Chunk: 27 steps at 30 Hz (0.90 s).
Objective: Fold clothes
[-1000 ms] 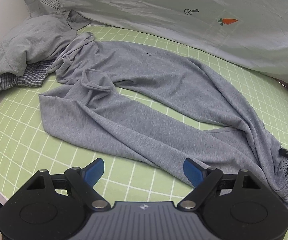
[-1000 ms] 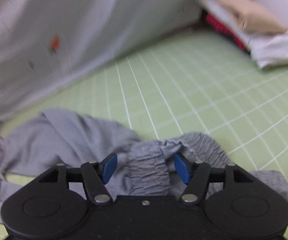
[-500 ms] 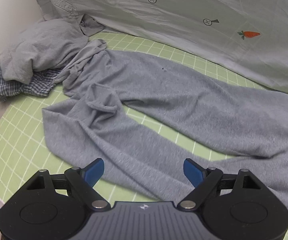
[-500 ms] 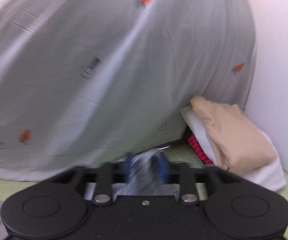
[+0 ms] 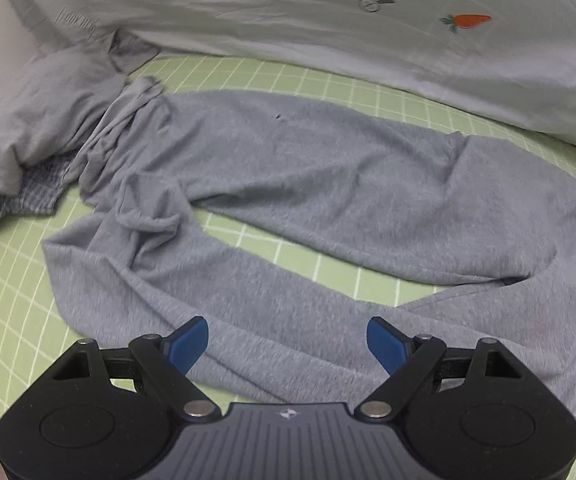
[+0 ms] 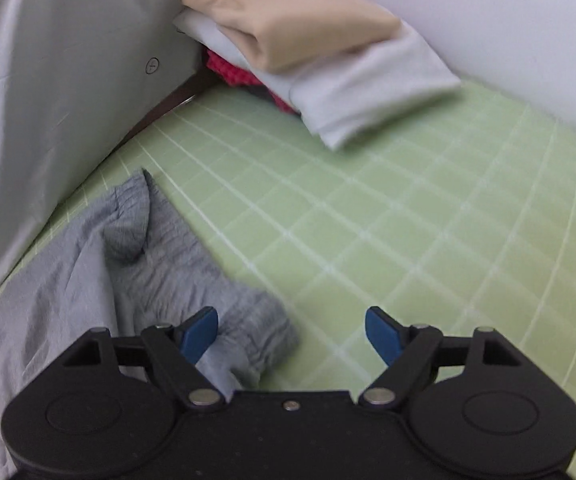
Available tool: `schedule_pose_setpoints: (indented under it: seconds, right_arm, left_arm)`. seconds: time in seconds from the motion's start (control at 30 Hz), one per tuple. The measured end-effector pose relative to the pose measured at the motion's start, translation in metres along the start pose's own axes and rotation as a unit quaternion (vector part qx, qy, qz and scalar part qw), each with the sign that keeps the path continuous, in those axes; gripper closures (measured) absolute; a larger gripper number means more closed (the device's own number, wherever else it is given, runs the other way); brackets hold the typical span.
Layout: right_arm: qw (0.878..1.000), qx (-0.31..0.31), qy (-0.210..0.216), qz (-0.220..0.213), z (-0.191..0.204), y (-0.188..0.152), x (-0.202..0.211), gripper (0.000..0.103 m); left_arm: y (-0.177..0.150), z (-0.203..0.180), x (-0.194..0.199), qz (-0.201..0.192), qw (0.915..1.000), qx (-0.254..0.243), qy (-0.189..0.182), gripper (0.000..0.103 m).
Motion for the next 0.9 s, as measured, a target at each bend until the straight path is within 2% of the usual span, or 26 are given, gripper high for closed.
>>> schedule_pose_setpoints:
  seconds: [0.1,0.2,0.33,0.37,0.4,0.43,0.5,0.57,0.63,0.67,0.73,0.8,0.87,0.9]
  right_arm:
    - [0.999,0.028,0.004,-0.019,0.012,-0.003,0.004,0.018]
    - [0.993,0.111,0.008,-0.04,0.036,0.005,0.003,0.017]
    - [0.984,0.177,-0.011,-0.005,0.048,0.001,-0.016,0.018]
    - [0.983,0.185,-0.01,0.0,0.048,0.0,-0.018,0.021]
    - [0.983,0.185,-0.002,-0.001,0.046,-0.001,-0.017,0.036]
    - [0.983,0.185,0.005,-0.001,0.043,-0.002,-0.016,0.045]
    - [0.984,0.179,0.019,-0.009,0.037,-0.002,-0.011,0.083]
    - [0.987,0.157,0.006,-0.04,0.021,0.007,0.004,0.085]
    - [0.99,0.12,-0.029,-0.064,-0.004,0.016,0.016,0.085]
    - [0.993,0.096,-0.04,-0.06,-0.017,0.018,0.016,0.085]
    - [0.997,0.052,-0.05,-0.037,-0.04,0.018,0.01,0.078]
    - [0.998,0.022,-0.061,-0.026,-0.054,0.015,0.01,0.045]
    - [0.998,0.001,-0.057,-0.024,-0.06,0.011,0.015,0.026]
    - [0.998,-0.012,-0.051,-0.02,-0.061,0.007,0.017,0.02]
  left_arm:
    - [0.004,-0.006,0.004,-0.005,0.9999,-0.01,0.0,0.016]
    - [0.003,-0.01,0.006,-0.007,0.9999,-0.015,0.002,0.016]
    - [-0.002,-0.009,0.007,-0.005,1.0,-0.001,0.001,0.016]
    - [-0.003,-0.008,0.007,-0.004,1.0,0.004,0.001,0.016]
    - [-0.004,-0.008,0.008,-0.004,1.0,0.007,0.002,0.016]
    - [-0.005,-0.007,0.008,-0.004,0.9999,0.01,0.003,0.016]
    - [-0.006,-0.005,0.01,-0.005,0.9999,0.014,0.005,0.016]
    - [-0.006,-0.005,0.01,-0.004,0.9999,0.015,0.005,0.016]
    - [-0.007,-0.005,0.011,-0.005,0.9999,0.015,0.005,0.016]
    - [-0.006,-0.005,0.011,-0.006,0.9999,0.014,0.006,0.016]
    - [-0.006,-0.004,0.01,-0.003,0.9999,0.013,0.004,0.016]
    - [-0.006,-0.005,0.009,-0.001,0.9999,0.013,0.002,0.016]
    - [-0.005,-0.006,0.01,-0.003,1.0,0.009,0.0,0.016]
    - [-0.005,-0.006,0.01,-0.003,1.0,0.008,0.0,0.016]
Point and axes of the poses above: each gripper's, at about its wrist camera, not at the fingertips, and x roughly against the way its jaws point, z to its left, y to its top, the point moved 8 cm from there along -x, roughly the way its jaws point, and after that the axes turned 4 degrees about -y, right-handed, at the moved point
